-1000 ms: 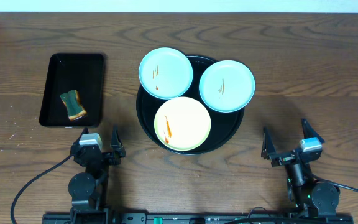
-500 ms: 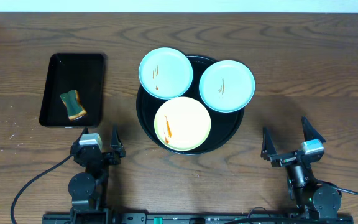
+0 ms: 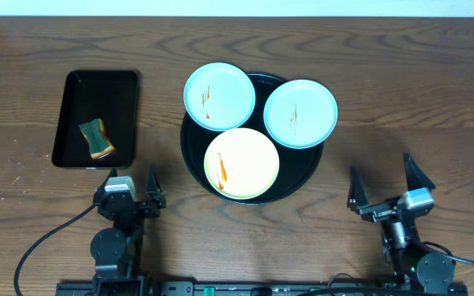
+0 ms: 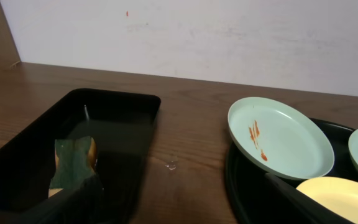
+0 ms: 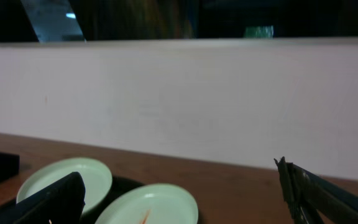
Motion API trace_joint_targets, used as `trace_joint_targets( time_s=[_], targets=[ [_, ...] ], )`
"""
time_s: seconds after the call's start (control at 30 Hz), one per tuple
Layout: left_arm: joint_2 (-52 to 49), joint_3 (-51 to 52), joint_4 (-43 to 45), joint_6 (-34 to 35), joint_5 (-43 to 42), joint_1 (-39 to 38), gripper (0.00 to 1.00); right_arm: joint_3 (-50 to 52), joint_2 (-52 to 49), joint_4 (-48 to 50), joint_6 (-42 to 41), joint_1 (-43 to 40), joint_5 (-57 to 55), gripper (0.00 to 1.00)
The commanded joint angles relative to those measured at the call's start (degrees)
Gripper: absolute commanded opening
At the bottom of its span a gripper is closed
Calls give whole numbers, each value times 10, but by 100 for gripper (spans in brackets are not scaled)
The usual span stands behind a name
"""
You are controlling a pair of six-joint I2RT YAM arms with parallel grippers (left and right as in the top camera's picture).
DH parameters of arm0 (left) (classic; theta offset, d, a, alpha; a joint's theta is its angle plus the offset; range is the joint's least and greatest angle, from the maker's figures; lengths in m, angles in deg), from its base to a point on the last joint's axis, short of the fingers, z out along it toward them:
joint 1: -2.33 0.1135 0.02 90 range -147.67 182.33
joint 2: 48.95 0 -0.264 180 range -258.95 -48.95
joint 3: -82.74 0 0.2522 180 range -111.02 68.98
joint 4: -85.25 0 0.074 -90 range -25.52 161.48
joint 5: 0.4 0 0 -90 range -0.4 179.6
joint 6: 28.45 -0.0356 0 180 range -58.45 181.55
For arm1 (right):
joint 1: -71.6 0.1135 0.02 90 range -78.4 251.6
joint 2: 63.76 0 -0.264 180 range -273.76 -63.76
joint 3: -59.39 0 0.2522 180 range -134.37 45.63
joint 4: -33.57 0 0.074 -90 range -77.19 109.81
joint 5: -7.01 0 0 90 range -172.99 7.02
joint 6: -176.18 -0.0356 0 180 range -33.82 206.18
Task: Clean dirty plates on tray and stack at the side
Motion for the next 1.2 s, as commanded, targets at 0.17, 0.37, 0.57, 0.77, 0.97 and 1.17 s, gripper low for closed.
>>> trace_joint_targets(
  time_s=[0.17,0.37,0.57,0.77,0.97,1.17],
  targets=[
    [-1,4,-27,-8,-5,-3,80,1,0,33,-6,4,4,99],
    [-1,4,-27,-8,-5,-3,80,1,0,39,-6,4,4,99],
    [-1,4,-27,-8,-5,-3,81,1,0,41,-6,4,4,99],
    [-1,4,-27,-8,-5,-3,81,1,0,35,13,4,-27,99],
    [-1,4,-27,-8,-5,-3,81,1,0,19,7,4,4,99],
    [-1,4,-27,-8,-5,-3,81,1,0,-134,7,4,-60,99]
  ],
)
